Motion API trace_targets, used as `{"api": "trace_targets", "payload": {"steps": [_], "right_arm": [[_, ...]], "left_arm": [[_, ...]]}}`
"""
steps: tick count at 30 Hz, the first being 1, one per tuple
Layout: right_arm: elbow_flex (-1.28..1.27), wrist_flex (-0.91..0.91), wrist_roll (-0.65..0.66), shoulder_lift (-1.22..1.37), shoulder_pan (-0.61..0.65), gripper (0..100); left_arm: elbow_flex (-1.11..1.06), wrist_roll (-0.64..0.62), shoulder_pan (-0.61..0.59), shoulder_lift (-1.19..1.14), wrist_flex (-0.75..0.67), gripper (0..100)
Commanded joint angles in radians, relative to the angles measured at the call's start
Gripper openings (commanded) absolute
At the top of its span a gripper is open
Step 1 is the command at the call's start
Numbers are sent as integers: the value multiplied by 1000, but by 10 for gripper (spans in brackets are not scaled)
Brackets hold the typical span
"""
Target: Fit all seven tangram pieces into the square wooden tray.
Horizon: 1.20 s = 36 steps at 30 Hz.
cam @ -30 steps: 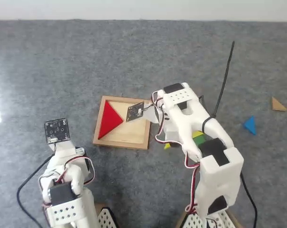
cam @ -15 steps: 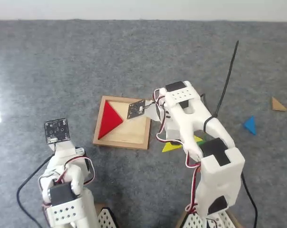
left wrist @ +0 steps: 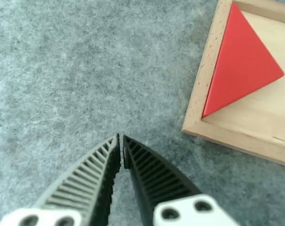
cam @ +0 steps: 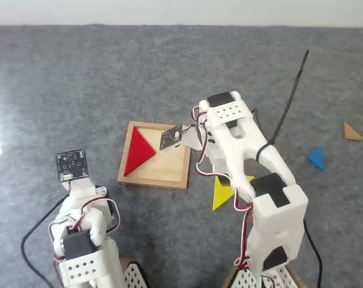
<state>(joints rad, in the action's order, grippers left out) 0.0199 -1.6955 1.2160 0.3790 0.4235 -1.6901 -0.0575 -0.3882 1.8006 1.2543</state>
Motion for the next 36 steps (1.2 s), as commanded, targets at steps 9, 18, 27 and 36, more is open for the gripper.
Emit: {"api": "trace_targets", "payload": {"steps": [9,18,27,36], "right_arm": [[-129,44,-55,-127,-38,326],[-606,329,-69,-558,10,229],[-758,346,-157,-700,168,35],[-899,478,-279,-702,206,6]], "left_arm": [[7,8,-2,17,8,13],[7,8,-2,17,8,13],[7,8,-2,17,8,13],[7,6,-5,17,8,13]]}}
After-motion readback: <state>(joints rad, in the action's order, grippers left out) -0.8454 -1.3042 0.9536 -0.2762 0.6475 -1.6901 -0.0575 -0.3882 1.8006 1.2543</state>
